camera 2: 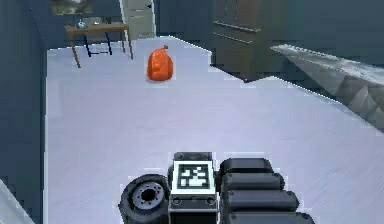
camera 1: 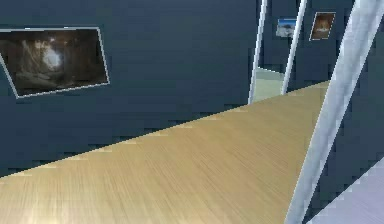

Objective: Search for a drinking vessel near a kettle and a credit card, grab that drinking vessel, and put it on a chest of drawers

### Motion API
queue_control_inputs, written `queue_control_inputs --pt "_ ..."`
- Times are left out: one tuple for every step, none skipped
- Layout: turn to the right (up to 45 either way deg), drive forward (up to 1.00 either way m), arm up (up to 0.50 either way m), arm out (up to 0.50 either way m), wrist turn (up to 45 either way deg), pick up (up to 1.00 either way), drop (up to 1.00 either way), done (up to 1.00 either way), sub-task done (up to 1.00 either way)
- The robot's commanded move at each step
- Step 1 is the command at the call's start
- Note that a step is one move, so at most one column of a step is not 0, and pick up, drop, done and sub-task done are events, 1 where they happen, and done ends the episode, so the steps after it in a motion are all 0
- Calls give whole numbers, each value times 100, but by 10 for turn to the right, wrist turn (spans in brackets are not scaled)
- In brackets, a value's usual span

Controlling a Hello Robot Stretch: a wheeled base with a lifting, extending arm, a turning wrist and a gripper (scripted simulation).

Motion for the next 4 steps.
queue_control_inputs --pt "30 0 0 0 0 0 0 0 0" --pt "0 80 0 0 0 0 0 0 0" --pt "90 0 0 0 0 0 0 0 0" --pt "0 50 0 0 0 0 0 0 0"
